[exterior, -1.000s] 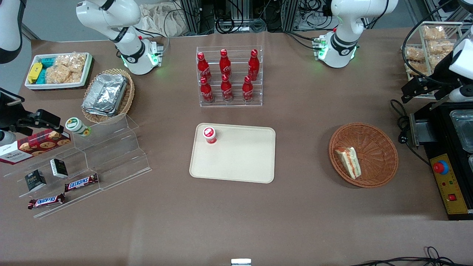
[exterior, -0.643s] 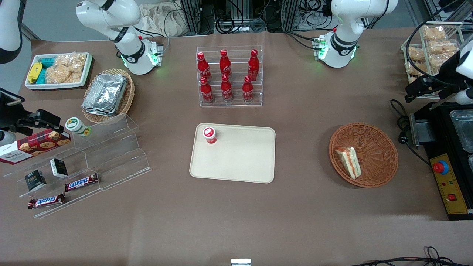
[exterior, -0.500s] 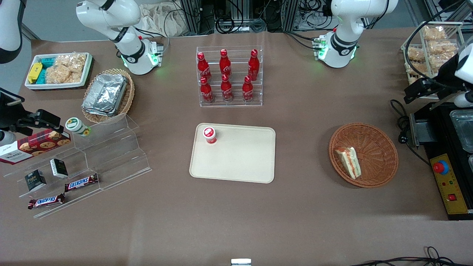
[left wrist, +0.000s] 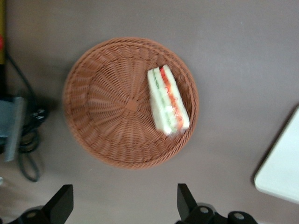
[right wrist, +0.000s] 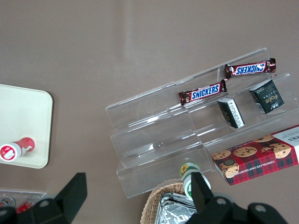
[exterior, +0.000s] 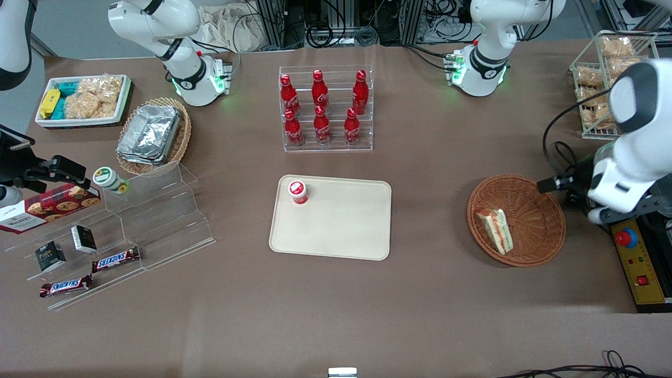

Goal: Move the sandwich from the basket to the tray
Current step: 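Move the left gripper down over the wrapped sandwich in the wicker basket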

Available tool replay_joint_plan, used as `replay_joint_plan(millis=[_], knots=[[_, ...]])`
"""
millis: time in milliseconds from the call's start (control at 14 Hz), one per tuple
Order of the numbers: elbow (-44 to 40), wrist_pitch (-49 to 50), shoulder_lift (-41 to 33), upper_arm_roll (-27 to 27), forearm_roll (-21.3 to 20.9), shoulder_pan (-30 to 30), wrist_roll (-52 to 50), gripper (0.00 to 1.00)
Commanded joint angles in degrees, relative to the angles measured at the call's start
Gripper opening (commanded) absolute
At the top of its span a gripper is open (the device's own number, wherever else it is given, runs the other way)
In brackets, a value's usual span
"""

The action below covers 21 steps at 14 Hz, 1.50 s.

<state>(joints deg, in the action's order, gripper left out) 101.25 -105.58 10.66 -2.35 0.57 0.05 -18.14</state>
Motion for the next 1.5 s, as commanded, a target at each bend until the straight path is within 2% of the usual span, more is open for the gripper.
replay_joint_plan(millis=[0, 429, 857, 929, 1214, 1357, 1429], knots=[[0.6, -6.62, 5.76, -0.2, -0.31, -2.33, -7.5, 1.0], [1.67, -15.79, 14.73, -0.2, -0.92, -3.39, -10.77, 1.0], [2.54, -18.07, 17.29, -0.11, -1.18, -4.36, -10.86, 1.0], [3.24, -18.78, 17.29, -0.11, -1.18, -4.36, -10.86, 0.97], [3.95, -18.96, 16.85, -0.02, -1.88, -4.36, -10.77, 0.36], [3.69, -18.35, 16.24, -0.02, -1.89, -4.27, -10.51, 0.2], [3.17, -16.6, 15.19, 0.06, -1.89, -4.27, -10.07, 0.18]])
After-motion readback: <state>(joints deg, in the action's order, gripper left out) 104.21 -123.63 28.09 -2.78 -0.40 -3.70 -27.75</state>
